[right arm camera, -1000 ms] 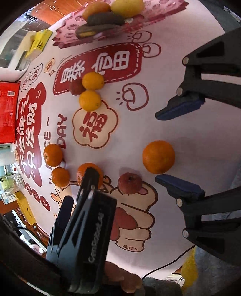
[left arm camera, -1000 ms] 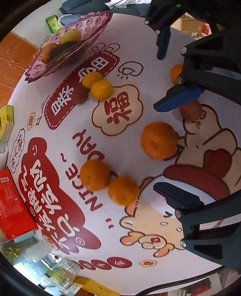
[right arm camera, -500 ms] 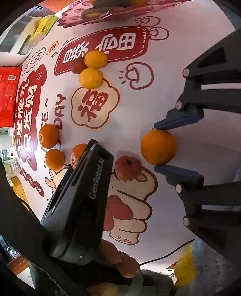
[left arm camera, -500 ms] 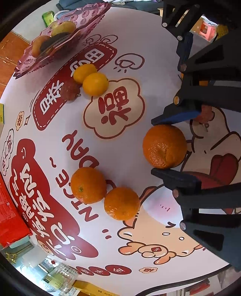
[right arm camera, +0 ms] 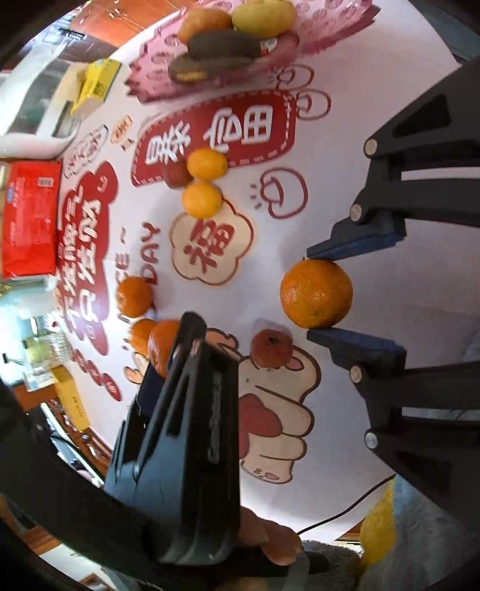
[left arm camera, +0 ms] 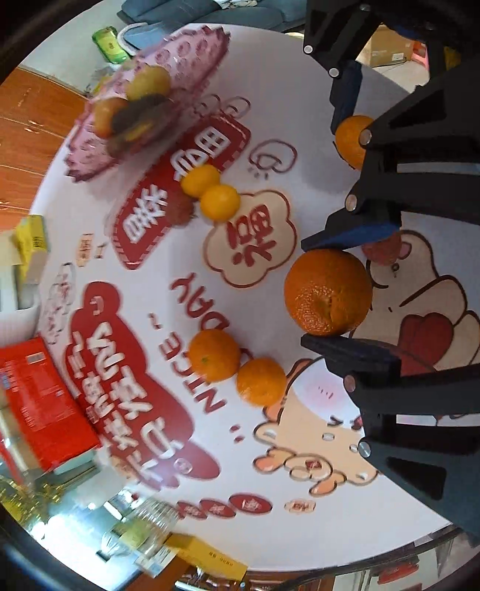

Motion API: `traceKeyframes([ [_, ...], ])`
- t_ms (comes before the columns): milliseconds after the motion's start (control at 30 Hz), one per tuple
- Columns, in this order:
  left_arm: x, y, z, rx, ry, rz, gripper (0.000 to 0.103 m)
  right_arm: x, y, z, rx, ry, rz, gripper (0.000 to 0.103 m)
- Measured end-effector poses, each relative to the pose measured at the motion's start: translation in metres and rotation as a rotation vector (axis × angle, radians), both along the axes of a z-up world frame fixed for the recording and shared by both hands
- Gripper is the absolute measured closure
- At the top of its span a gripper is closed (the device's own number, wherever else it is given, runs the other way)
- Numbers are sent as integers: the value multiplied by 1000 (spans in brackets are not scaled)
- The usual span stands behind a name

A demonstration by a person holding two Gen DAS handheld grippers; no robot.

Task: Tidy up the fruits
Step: 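Carry both mandarins over the pink plate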

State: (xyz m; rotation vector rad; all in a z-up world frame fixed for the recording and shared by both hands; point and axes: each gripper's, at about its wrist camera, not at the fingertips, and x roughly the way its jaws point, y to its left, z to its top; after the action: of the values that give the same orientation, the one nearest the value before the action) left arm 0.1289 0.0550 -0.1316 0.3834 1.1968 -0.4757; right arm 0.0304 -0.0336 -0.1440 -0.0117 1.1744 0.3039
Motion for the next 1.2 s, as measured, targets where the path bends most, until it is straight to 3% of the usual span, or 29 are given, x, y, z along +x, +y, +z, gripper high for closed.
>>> traceKeyframes([
  [300,-23,-3,77,-115,-137,12,60,-15,-19,58,-58,-123,-59,66],
  [533,-45,-13,114,-230,-174,-6,60,-32,-39,95,-125,-197,-113,66],
  [700,-55,-32,119,-277,-164,-29,60,-51,-56,104,-166,-210,-154,66],
  [1200,-74,-126,130,-269,-188,-3,60,-58,-158,123,-154,-287,-219,66],
])
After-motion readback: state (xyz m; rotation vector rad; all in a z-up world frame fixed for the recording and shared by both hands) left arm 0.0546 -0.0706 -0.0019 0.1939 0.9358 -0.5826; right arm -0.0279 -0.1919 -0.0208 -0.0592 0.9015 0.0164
